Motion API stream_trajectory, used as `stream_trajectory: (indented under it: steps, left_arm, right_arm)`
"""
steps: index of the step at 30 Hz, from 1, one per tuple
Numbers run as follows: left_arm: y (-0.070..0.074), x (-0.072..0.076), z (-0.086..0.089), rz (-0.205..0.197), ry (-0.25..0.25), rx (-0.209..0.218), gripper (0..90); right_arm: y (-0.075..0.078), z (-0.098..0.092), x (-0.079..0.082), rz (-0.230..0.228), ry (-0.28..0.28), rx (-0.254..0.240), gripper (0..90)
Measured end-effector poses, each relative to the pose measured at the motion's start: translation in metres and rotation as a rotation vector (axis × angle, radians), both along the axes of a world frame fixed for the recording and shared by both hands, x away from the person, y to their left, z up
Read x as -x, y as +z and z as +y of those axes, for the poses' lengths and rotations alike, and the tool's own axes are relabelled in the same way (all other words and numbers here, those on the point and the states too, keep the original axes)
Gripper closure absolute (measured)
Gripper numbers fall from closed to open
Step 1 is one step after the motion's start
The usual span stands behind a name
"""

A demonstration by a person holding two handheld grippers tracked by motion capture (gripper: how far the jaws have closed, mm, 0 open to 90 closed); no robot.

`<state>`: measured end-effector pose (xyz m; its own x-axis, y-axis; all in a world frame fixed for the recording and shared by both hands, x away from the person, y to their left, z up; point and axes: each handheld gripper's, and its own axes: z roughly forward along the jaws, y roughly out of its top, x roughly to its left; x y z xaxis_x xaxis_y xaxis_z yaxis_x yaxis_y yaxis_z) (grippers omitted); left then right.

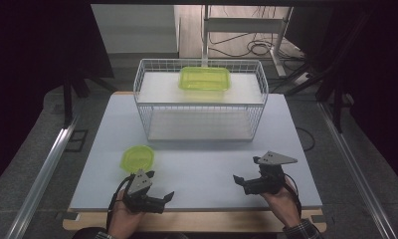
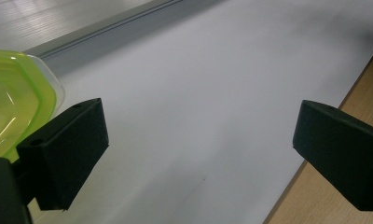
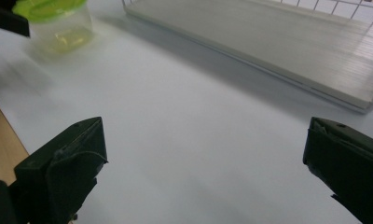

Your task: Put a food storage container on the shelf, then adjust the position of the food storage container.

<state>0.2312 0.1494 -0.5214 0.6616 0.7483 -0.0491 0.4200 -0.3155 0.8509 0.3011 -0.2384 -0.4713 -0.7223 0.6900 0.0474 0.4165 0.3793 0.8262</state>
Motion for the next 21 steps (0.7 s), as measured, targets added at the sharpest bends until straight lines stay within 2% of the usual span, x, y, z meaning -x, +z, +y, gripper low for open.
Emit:
stream_trajectory:
  steps: [2,9,14,17,19,21]
  left_arm:
    - [0.000,0.000,-0.001,-0.003,-0.002,-0.008,2.7]
    - [-0.001,0.000,-0.002,-0.001,-0.002,-0.017,2.5]
    - [0.003,-0.001,-0.002,0.023,0.012,-0.006,2.4]
    - [0.007,-0.002,-0.001,0.024,0.023,-0.024,1.1]
    - [0.010,-0.003,0.002,0.030,0.023,-0.005,2.3]
    - [0.015,-0.005,0.004,0.027,0.035,-0.007,4.2]
  right_arm:
    - [-0.005,-0.001,0.002,-0.007,-0.004,0.018,0.0]
    - [-0.019,-0.004,0.005,0.026,-0.009,0.049,0.0]
    - [-0.022,-0.004,0.003,0.033,-0.007,0.049,0.0]
    - [-0.023,-0.004,0.002,0.036,-0.008,0.053,0.0]
    - [-0.025,-0.004,0.002,0.038,-0.010,0.056,0.0]
    - [-0.026,-0.005,0.001,0.036,-0.010,0.057,0.0]
